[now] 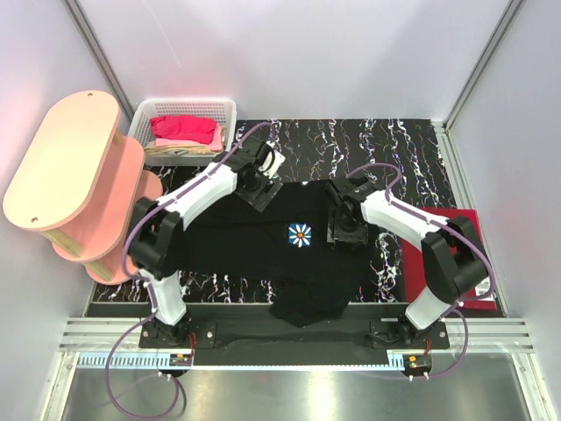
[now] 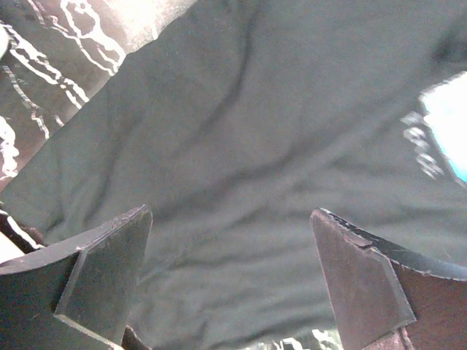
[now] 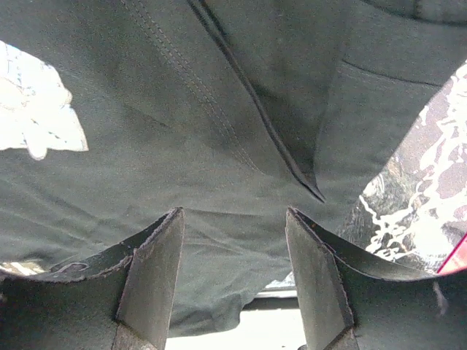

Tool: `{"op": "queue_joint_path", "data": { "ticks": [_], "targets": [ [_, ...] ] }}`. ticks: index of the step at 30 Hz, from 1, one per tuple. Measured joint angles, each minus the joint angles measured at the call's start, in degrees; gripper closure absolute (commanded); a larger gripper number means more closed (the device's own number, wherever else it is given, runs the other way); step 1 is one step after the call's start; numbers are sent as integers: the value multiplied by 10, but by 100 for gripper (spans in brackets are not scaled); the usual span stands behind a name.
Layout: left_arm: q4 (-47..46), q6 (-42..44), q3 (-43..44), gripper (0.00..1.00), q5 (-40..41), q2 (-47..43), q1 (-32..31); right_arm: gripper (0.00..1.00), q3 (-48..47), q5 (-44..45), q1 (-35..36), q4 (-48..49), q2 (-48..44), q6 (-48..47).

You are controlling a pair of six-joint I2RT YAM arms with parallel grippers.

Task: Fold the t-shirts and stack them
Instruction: Fold the tshirt

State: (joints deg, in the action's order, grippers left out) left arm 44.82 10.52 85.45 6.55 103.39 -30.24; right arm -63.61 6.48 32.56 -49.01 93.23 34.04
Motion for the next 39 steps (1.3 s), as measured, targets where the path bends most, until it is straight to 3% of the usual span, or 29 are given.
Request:
{"op": "queue_joint_path", "data": {
  "ticks": [6,10,20,39],
  "targets": [
    [-25,9,3,5,22,101,12,37,1,0,1,12,31,-12],
    [-35,17,-8,6,38,123,14,39,4,0,1,17,36,-17],
    [-78,37,-42,7,51,109,12,50,-6,-7,-28,37,94,-44],
    [-127,56,-76,7,60,89,11,50,-53,2,-80,37,99,-72]
  ]
}}
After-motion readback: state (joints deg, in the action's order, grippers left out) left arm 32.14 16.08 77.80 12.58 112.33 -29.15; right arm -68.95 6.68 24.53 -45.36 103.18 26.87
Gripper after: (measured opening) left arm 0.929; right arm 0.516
